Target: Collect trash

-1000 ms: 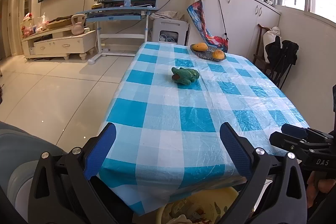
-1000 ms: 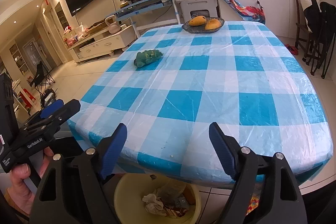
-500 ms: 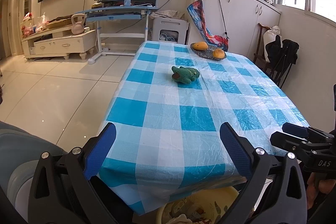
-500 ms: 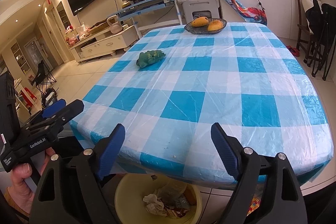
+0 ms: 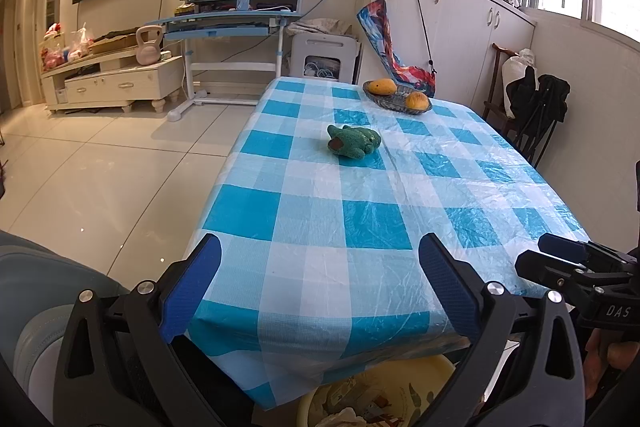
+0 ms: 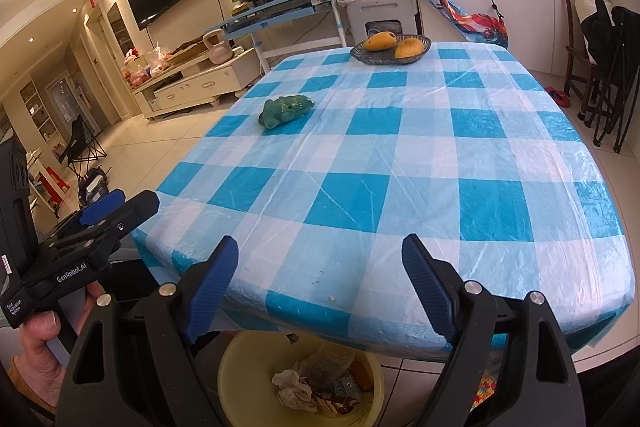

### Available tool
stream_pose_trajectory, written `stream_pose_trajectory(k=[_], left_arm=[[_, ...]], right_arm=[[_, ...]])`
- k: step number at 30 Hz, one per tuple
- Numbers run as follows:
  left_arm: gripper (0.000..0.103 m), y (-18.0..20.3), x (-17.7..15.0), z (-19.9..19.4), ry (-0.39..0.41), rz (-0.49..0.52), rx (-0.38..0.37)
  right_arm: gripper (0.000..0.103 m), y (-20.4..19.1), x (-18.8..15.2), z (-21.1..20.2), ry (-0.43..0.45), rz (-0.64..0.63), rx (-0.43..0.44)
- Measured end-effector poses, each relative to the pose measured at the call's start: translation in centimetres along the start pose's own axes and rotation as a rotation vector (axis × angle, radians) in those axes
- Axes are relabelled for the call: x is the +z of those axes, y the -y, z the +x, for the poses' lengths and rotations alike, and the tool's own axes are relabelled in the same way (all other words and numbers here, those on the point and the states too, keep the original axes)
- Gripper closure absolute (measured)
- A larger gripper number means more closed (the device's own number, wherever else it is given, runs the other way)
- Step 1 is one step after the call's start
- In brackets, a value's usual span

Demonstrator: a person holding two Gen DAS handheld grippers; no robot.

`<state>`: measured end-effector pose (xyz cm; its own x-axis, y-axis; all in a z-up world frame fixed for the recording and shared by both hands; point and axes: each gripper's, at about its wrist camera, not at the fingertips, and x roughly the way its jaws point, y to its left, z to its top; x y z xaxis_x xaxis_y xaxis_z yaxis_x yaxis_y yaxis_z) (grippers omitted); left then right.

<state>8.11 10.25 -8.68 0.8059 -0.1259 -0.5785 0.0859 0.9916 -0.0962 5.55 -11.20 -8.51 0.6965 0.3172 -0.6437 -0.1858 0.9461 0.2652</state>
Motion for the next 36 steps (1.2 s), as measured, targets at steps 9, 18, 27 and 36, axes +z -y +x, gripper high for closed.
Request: stream_pose_trajectory(k=[9,18,27,36], left_arm=[[0.007,0.04,-0.04,-0.01,-0.001,0.001,0.0],[0.007,0.02,-0.02,0.07,-0.001,0.001,-0.001],[0.007,0.05,-0.13,0.14,-0.002,0.001,-0.002],[0.007,0.1,-0.31,0.27,-0.004,0.006,-0.005]], right_arm=[[0.022,0.01,0.01,-0.01,0.001,0.002,-0.001],[0.022,0.01,0.05,-0.02,0.0,0.004,-0.001],[0.022,-0.02,-0.01,0.04,-0.003,0.0,0.002],[0.022,-0.1,-0.13,0.14,-0.007,-0.001,0.003]])
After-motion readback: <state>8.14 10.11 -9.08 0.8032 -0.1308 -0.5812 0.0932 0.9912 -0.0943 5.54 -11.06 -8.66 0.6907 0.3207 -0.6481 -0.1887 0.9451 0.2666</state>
